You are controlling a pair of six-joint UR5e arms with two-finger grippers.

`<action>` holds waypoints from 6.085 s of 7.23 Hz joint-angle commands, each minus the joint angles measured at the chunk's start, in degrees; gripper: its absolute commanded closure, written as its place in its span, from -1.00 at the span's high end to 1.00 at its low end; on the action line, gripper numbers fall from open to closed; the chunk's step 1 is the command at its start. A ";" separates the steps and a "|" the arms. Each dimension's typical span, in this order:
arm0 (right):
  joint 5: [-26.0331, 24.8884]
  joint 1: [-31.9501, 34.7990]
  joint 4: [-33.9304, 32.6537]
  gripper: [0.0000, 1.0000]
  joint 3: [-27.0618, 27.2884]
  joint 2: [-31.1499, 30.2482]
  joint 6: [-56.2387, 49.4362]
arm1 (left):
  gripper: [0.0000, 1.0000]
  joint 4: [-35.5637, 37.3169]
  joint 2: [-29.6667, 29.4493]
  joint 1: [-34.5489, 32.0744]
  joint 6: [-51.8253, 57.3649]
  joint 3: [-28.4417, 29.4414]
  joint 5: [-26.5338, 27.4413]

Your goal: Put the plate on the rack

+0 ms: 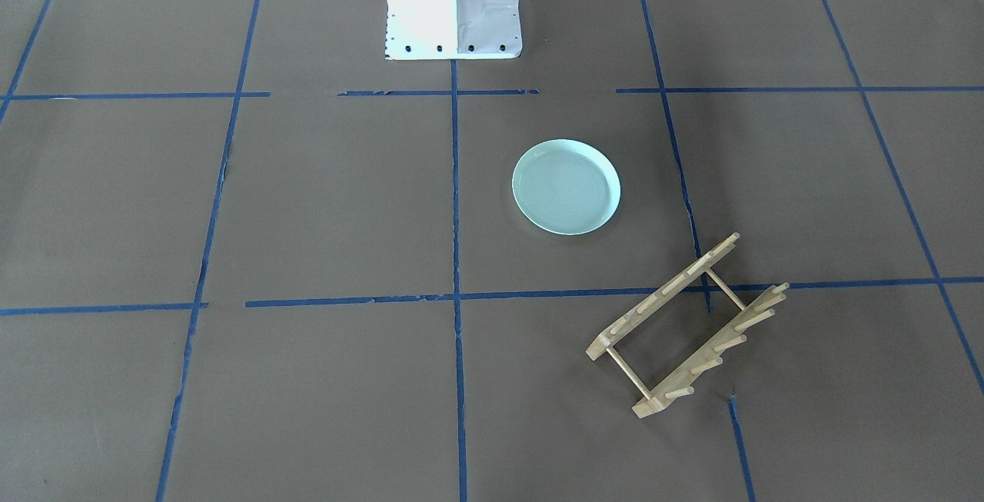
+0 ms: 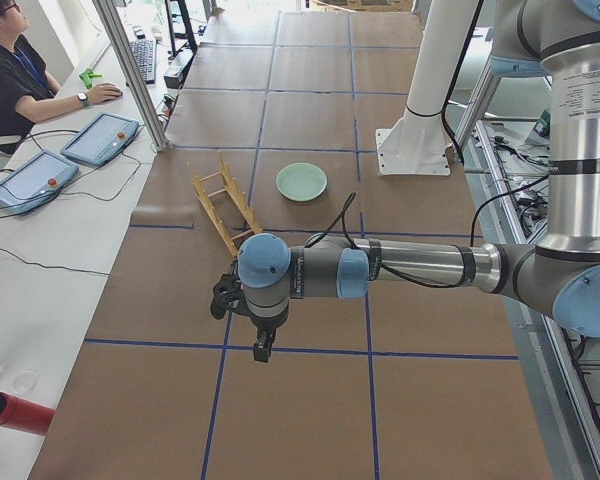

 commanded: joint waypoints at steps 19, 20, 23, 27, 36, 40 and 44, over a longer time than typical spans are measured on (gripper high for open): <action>0.00 0.00 0.00 1.00 0.07 0.00 -0.04 | -0.15 8.98 -54.43 62.44 -91.89 19.80 24.84; 0.00 0.00 0.00 1.00 0.07 0.00 -0.04 | -0.26 8.98 -54.52 62.88 -91.89 19.80 24.83; 0.00 -0.09 0.00 1.00 0.07 0.00 -0.04 | -0.37 8.72 -54.52 63.06 -91.89 19.89 24.83; 0.00 -0.09 0.00 1.00 0.07 0.00 -0.04 | -0.52 8.63 -54.35 63.06 -91.63 20.15 24.83; 0.00 -0.09 0.00 1.00 -0.01 0.00 -0.04 | -1.00 -0.66 -53.82 57.46 -95.31 8.00 24.04; 0.00 0.00 0.00 1.00 0.07 0.00 -0.04 | -1.00 -35.39 -50.23 43.40 -105.31 2.84 17.72; 0.00 0.00 0.00 1.00 -0.01 0.00 -0.04 | -1.00 -67.52 -38.73 31.87 -113.68 4.24 17.80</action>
